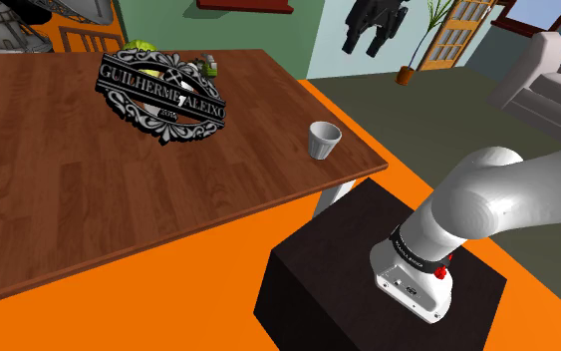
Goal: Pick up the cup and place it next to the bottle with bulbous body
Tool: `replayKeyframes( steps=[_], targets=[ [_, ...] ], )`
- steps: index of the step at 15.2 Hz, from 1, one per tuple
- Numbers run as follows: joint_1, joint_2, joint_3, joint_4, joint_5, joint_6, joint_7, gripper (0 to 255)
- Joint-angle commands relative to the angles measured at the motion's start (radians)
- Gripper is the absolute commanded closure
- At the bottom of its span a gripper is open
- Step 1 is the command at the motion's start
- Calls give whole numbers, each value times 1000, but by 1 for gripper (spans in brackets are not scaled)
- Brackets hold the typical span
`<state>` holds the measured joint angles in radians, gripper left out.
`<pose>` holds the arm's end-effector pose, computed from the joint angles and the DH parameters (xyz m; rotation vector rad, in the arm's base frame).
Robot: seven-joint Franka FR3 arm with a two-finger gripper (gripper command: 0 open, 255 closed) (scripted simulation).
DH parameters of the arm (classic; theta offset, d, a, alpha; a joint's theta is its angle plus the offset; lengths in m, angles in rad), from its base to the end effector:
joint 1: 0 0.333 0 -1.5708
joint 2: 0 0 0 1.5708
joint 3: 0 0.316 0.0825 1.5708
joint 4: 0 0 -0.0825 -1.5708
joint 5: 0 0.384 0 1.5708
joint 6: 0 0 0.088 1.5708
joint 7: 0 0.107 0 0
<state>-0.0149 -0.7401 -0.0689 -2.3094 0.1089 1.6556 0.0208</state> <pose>0.3281 -0.0235 0.6064 -2.9822 0.1391 -0.1323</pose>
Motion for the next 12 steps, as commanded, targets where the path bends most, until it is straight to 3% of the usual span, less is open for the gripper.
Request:
replayKeyframes(
  steps=[1, 12],
  targets=[
    [0, 0, 0, 0, 0, 0, 0, 0],
    [-33, -2, -108, -354, -46, 393, -176, 0]
  ],
)
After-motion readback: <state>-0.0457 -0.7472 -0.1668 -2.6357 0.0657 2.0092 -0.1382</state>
